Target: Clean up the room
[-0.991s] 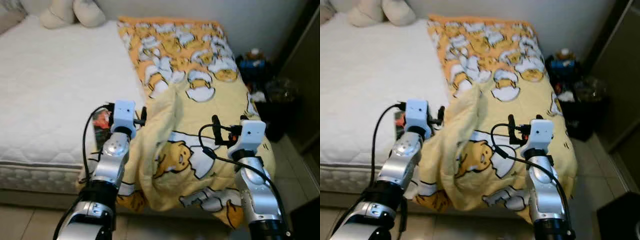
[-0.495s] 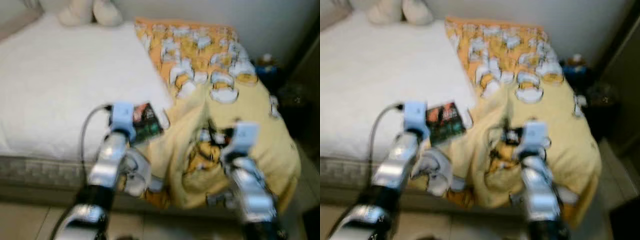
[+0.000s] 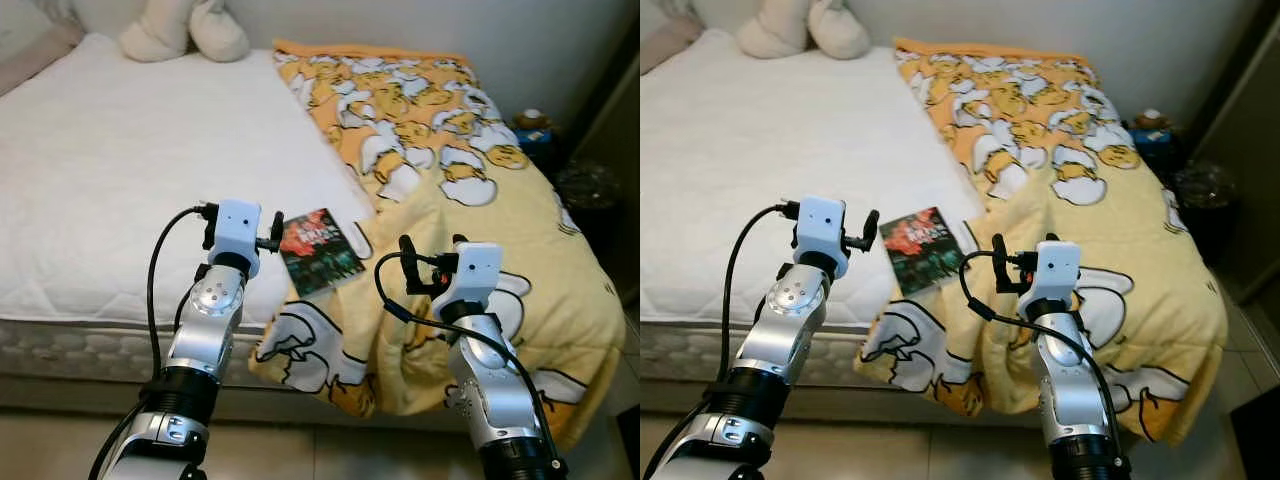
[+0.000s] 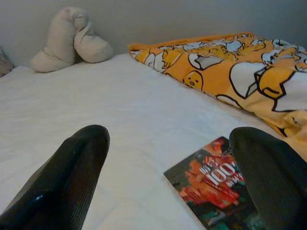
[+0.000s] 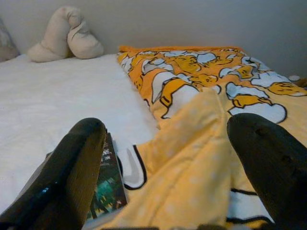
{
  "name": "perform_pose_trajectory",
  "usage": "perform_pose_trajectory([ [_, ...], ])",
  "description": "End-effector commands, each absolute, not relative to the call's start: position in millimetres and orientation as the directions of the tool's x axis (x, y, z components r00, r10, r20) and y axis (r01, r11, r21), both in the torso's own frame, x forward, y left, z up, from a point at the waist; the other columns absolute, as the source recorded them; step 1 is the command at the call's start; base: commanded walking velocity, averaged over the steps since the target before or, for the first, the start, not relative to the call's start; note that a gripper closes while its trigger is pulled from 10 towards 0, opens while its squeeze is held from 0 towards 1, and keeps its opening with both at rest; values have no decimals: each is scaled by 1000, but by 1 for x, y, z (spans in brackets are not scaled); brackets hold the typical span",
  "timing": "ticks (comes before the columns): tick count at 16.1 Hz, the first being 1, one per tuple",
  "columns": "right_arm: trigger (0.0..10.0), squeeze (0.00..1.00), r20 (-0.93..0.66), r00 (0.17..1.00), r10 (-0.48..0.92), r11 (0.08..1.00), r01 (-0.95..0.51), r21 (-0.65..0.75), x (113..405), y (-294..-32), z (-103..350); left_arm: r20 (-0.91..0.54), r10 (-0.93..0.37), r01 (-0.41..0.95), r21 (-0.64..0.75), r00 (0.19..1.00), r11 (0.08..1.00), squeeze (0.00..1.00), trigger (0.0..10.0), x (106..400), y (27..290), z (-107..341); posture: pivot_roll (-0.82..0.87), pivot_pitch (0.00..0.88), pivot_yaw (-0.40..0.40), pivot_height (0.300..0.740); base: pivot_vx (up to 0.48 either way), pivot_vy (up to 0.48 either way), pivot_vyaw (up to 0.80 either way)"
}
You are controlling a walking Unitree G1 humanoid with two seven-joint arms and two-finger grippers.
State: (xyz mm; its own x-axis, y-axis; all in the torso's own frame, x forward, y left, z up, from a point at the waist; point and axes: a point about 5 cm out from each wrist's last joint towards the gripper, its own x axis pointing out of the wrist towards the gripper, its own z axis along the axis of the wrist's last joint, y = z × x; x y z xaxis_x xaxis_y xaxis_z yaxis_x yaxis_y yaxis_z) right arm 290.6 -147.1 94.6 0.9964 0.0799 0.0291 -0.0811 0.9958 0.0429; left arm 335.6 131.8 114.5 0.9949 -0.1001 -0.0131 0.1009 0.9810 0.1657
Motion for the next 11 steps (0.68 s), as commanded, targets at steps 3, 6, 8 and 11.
perform_pose_trajectory([
  [3,10000,0,14,998,67,997,-68,37,296,-157,96,-1,-120,118,166,993,979,0,10000,335,125,118,-6,0,-8,740,446,0,0],
  [6,10000,0,-10,996,89,996,-89,17,298,-153,93,7,-142,138,178,990,974,0,10000,334,124,119,6,0,-17,740,446,0,0],
  [8,10000,0,-19,996,90,995,-89,41,298,-152,92,0,-151,148,179,989,973,0,10000,333,124,118,9,0,-17,740,442,0,-387],
  [11,10000,0,-15,997,82,994,-81,67,298,-152,90,-35,-142,146,211,989,967,0,10000,332,123,113,13,0,-14,740,0,0,-765],
])
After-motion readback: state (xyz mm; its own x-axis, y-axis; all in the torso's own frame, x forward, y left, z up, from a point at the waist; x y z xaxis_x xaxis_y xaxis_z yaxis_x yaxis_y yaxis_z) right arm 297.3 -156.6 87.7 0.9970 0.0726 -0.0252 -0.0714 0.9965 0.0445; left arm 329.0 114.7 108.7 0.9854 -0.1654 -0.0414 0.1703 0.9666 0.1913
